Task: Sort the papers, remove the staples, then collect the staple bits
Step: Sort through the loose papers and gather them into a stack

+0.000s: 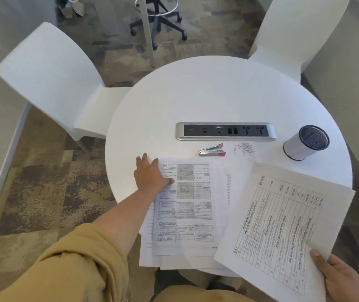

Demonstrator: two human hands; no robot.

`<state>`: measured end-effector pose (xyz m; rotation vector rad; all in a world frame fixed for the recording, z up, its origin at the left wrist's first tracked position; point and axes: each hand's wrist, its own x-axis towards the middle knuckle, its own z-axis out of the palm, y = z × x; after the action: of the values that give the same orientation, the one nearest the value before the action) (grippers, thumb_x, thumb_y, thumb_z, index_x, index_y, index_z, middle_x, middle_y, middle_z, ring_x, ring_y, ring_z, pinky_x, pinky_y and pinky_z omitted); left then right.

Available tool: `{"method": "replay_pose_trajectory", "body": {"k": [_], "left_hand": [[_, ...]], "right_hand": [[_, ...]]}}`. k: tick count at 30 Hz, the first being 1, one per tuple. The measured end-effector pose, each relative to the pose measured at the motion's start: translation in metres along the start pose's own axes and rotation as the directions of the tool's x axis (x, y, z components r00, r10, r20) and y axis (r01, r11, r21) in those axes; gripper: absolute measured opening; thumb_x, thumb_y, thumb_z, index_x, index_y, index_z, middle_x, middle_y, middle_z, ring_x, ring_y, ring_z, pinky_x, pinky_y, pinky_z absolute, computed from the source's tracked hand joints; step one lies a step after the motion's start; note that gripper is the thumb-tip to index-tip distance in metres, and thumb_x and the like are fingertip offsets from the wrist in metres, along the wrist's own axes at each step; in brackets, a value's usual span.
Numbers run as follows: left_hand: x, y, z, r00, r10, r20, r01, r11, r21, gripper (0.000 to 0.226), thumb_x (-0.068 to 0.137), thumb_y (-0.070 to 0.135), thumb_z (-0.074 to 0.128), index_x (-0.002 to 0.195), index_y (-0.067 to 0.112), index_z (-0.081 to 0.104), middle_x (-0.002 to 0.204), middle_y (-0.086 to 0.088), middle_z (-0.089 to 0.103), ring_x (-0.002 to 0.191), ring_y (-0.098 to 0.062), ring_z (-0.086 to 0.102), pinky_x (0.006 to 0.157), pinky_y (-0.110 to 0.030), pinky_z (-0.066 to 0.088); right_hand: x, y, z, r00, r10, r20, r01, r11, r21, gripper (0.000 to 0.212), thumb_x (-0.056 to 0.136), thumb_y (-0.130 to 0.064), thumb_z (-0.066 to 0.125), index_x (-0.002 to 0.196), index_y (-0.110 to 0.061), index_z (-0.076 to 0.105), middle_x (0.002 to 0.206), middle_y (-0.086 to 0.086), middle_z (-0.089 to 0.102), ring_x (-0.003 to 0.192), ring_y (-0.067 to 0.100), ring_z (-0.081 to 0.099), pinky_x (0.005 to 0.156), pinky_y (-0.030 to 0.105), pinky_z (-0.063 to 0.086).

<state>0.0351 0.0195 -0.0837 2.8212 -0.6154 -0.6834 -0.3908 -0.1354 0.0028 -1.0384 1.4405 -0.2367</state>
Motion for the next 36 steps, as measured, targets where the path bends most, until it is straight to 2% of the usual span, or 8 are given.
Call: {"method": "replay_pose_trajectory", "body": {"k": [6,10,15,18,20,24,29,36], "left_hand": [[-0.011,0.004,0.003,0.982,0.093,-0.166,-0.121,0.979,-0.163,0.048,0.077,0.029,0.083,0.119,0.023,0.062,0.161,-0.006,0.033,0.154,-0.027,0.016,0.118,-0.046,0.023],[-0.036,0.004,0.003,0.992,0.058,-0.113,-0.104,0.88,-0.463,0.017,0.087,0.022,0.074,0.1,0.018,0.064,0.104,0.0,0.066,0.102,-0.024,0.063,0.085,-0.029,0.047],[-0.071,-0.002,0.02,0.994,0.102,0.042,-0.068,0.866,-0.495,0.019,0.085,0.024,0.077,0.098,0.024,0.063,0.081,0.01,0.064,0.074,-0.013,0.061,0.068,-0.027,0.051],[-0.078,-0.005,0.023,0.996,0.093,0.018,-0.071,0.859,-0.506,0.01,0.091,0.021,0.071,0.092,0.023,0.062,0.076,0.012,0.058,0.071,-0.013,0.057,0.063,-0.021,0.043],[-0.076,-0.01,0.018,0.998,0.066,-0.002,-0.058,0.864,-0.501,0.005,0.095,0.022,0.067,0.092,0.02,0.063,0.079,0.009,0.06,0.075,-0.015,0.057,0.062,-0.02,0.041],[-0.062,-0.016,0.009,0.998,0.062,0.006,-0.053,0.898,-0.438,0.026,0.091,0.028,0.07,0.115,0.016,0.068,0.107,0.002,0.062,0.098,-0.02,0.062,0.082,-0.028,0.047],[-0.057,0.001,0.012,0.996,0.085,-0.016,-0.085,0.921,-0.379,0.047,0.082,0.038,0.079,0.121,0.016,0.064,0.121,0.003,0.053,0.111,-0.017,0.058,0.085,-0.029,0.047],[-0.048,0.014,0.018,0.981,0.032,-0.192,-0.091,0.947,-0.307,0.023,0.089,0.025,0.072,0.11,0.016,0.073,0.138,0.0,0.054,0.127,-0.021,0.051,0.105,-0.035,0.041]], "right_hand": [[-0.001,0.009,-0.011,1.0,-0.004,0.005,0.004,1.0,0.011,0.107,0.016,-0.069,0.088,0.101,-0.007,0.074,0.099,0.018,0.076,0.093,0.037,0.072,0.087,0.054,0.054],[0.0,0.006,-0.005,1.0,-0.017,0.026,0.017,1.0,-0.008,0.103,0.013,-0.072,0.086,0.095,-0.01,0.077,0.093,0.014,0.078,0.086,0.035,0.074,0.08,0.049,0.057],[0.001,0.001,0.003,0.999,-0.032,0.041,0.03,0.999,0.04,0.086,0.016,-0.071,0.087,0.088,-0.023,0.08,0.087,0.007,0.079,0.081,0.022,0.074,0.071,0.044,0.057],[-0.004,-0.007,0.01,0.997,-0.078,0.014,0.078,0.997,0.013,0.057,0.043,-0.061,0.088,0.089,-0.027,0.079,0.089,0.008,0.079,0.08,0.021,0.075,0.07,0.055,0.055],[-0.01,-0.015,0.019,0.997,-0.081,0.006,0.081,0.996,0.023,0.011,0.074,-0.036,0.079,0.081,-0.028,0.08,0.086,0.009,0.078,0.07,0.018,0.075,0.065,0.044,0.059],[-0.005,-0.012,0.022,0.994,-0.099,0.038,0.1,0.995,-0.028,0.012,0.087,-0.02,0.069,0.08,-0.018,0.079,0.086,0.01,0.077,0.066,0.016,0.074,0.065,0.034,0.059],[-0.008,-0.017,0.026,0.995,-0.086,0.04,0.087,0.996,-0.031,0.018,0.084,-0.021,0.069,0.094,-0.007,0.074,0.079,0.006,0.078,0.061,0.012,0.073,0.054,0.024,0.059],[-0.023,-0.03,0.032,0.993,-0.099,0.057,0.102,0.993,-0.052,0.022,0.093,-0.006,0.058,0.109,0.007,0.064,0.054,-0.009,0.071,0.045,0.0,0.065,0.039,0.009,0.046]]}}
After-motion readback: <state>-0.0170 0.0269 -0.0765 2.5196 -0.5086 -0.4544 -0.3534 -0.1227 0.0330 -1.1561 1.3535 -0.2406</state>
